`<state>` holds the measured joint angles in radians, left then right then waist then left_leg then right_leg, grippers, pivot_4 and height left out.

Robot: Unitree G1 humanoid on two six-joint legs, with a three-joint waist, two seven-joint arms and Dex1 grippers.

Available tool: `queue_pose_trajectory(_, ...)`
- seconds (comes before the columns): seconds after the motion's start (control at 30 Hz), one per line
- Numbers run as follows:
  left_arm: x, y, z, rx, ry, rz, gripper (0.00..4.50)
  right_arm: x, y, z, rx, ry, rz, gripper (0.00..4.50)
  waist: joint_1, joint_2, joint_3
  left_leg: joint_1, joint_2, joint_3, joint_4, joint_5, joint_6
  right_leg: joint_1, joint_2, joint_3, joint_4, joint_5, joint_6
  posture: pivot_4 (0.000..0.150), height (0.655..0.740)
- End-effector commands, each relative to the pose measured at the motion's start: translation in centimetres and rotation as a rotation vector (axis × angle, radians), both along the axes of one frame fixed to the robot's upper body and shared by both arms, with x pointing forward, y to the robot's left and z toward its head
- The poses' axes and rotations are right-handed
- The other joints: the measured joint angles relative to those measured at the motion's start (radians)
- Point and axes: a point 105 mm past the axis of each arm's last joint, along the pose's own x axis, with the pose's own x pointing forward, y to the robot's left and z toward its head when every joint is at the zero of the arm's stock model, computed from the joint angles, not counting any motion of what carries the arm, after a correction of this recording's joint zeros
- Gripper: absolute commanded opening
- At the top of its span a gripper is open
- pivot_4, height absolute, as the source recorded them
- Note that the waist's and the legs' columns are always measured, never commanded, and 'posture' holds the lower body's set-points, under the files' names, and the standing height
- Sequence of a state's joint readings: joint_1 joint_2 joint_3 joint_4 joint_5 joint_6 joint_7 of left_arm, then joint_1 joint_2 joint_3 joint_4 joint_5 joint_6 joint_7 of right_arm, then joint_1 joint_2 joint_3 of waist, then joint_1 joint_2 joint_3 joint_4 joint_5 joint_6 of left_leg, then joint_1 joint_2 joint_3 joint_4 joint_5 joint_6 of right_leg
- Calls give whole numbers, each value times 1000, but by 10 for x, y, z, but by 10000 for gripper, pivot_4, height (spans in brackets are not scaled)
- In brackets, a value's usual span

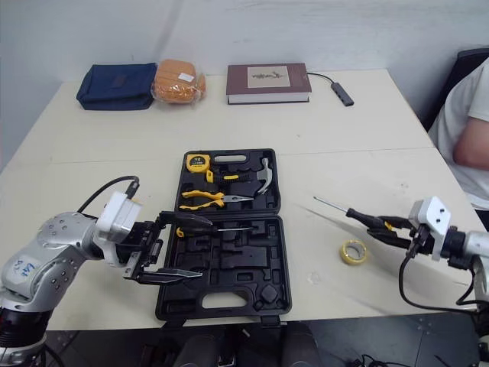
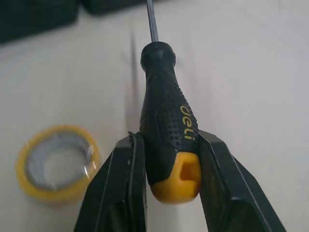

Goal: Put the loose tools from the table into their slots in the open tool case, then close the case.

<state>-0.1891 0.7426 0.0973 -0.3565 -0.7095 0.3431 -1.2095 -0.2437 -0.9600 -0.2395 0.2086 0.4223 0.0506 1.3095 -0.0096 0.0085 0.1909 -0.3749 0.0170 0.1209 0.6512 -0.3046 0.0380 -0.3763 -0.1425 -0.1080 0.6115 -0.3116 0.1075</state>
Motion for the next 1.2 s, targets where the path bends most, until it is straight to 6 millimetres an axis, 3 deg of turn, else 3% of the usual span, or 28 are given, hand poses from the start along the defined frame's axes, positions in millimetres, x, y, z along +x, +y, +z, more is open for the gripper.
queue_pose_trajectory(0.03,0,20,5,-16,-28,47,45000,-5,40,36,55,24,91,9897,1,0,0,0,0,0,0,0,0,0,0,0,0,0,-1,1500,7400)
queue_pose_trajectory(0.13,-3,30,2,17,37,46,45000,-10,74,41,3,94,143,9897,6,-1,1,-1,1,-2,0,-1,-2,0,0,-1,0,-1,-1,1500,7400)
queue_pose_trajectory(0.27,-3,52,-9,74,90,131,45000,-26,132,43,-52,159,341,9897,5,-1,1,-2,0,-2,-1,-5,-5,-2,-3,-1,-1,-1,-2,1500,7400)
queue_pose_trajectory(0.37,-3,63,-14,87,126,171,45000,-31,154,32,-121,212,386,9897,8,-1,1,-4,0,-2,-2,-5,-5,-5,-3,-1,-3,-1,-2,1500,7400)
queue_pose_trajectory(0.47,-5,73,-20,118,131,199,45000,-35,173,20,-174,254,412,9897,7,-2,0,-17,-1,-3,1,-3,-2,-16,-4,-3,0,-1,-2,1500,7400)
queue_pose_trajectory(0.73,-11,74,-25,118,124,228,45000,-31,184,7,-266,255,381,9897,4,-3,0,-22,-1,-2,6,-1,3,-18,-4,-6,1,0,-1,1500,7400)
queue_pose_trajectory(1.2,-20,63,-35,114,163,225,45000,-24,201,-4,-283,293,303,9897,-4,-3,0,-22,-1,-2,9,-1,2,-20,-5,-5,7,0,-1,1500,7400)
